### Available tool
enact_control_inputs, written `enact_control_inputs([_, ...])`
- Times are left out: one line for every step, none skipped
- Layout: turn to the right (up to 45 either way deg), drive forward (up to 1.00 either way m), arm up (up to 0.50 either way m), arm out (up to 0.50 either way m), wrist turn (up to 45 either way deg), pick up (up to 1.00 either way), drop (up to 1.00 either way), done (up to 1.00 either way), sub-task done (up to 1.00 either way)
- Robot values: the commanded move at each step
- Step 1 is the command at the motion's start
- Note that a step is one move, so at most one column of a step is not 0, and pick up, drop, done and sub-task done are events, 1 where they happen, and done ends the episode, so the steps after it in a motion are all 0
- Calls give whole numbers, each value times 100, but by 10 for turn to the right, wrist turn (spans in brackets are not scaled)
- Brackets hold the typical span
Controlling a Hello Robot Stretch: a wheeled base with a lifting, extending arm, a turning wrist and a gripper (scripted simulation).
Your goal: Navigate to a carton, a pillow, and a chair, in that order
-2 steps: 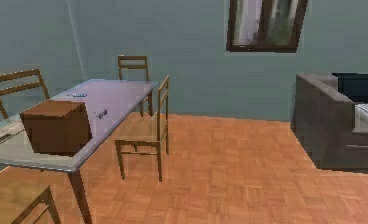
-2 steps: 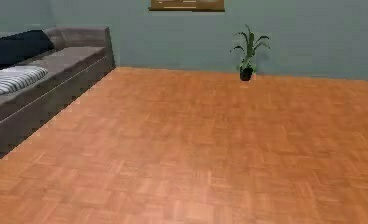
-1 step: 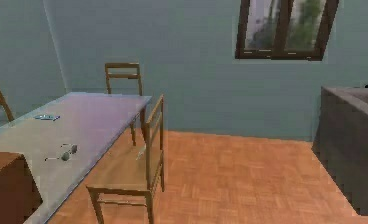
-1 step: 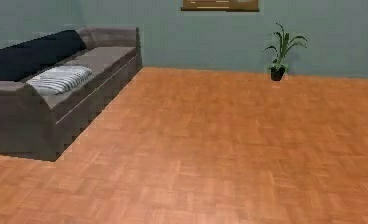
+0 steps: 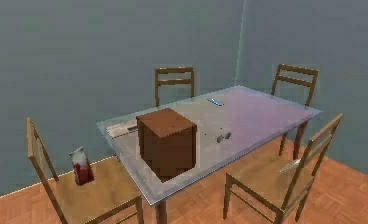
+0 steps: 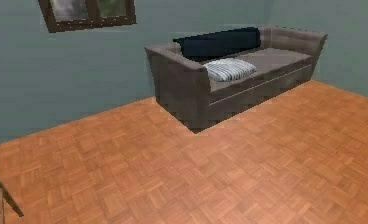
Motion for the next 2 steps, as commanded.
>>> enact_control_inputs([0, 0, 0, 0, 0, 0, 0, 0, 100])
enact_control_inputs([450, 0, 0, 0, 0, 0, 0, 0, 0])
